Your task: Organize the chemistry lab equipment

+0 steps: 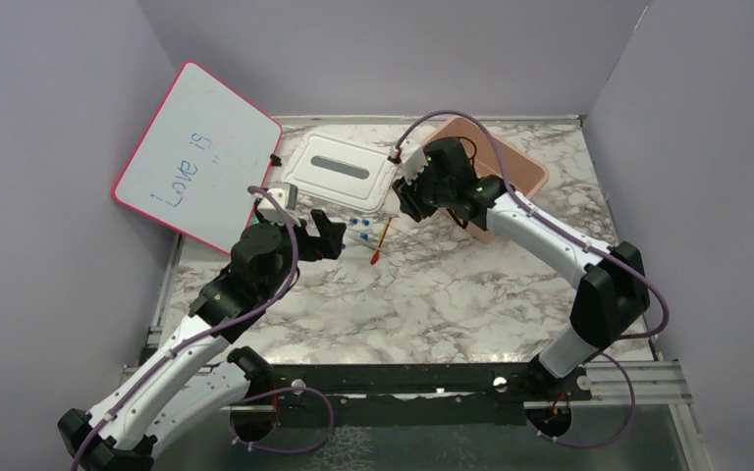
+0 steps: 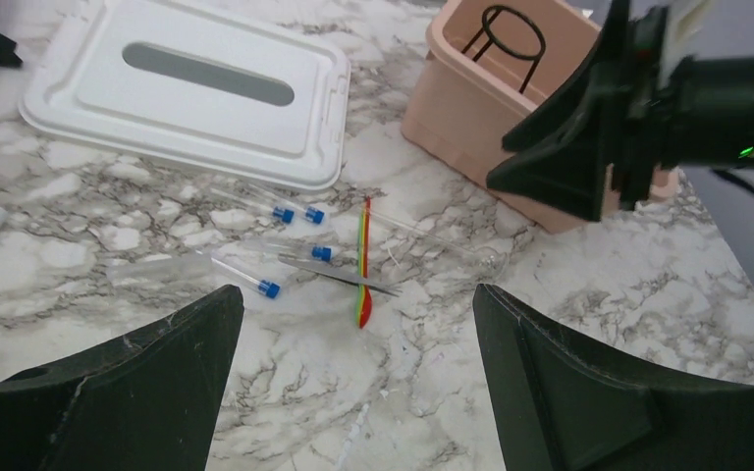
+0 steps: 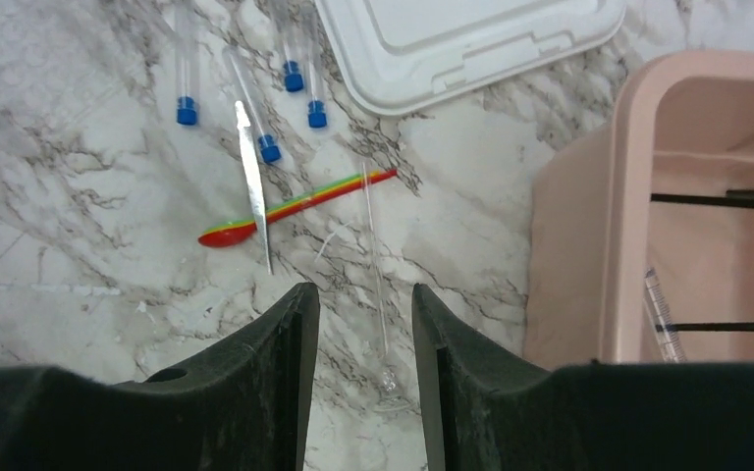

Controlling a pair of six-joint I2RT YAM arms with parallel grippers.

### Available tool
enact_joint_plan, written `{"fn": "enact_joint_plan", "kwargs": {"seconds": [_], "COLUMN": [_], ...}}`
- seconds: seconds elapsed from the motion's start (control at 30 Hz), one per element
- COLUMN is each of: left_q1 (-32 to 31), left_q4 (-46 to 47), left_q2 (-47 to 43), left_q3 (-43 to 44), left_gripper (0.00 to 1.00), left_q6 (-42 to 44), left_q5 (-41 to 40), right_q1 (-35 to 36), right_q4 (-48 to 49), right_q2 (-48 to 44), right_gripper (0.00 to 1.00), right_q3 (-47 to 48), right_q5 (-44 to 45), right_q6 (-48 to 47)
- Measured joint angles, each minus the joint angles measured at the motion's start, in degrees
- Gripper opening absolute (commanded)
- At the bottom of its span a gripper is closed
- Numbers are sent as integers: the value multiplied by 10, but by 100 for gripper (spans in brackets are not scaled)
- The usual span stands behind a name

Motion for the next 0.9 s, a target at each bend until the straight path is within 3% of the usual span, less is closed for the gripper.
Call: {"fn": "enact_joint_plan", "kwargs": {"seconds": [0.43,0.9], "left_q1": [0,0], "left_q4": [-12,-16], "left_q2": [-45,-38], "left_q3": [12,10], "left_gripper": [90,91], "left_q6": [23,28], "left_q5": [-32,-32], "right_q1": [2,2], "right_q4": [0,-26], "right_q2": [167,227], "right_gripper": [44,31], "right_q3": [-21,23], "right_q5": [76,68], "right_q6": [59,33]}}
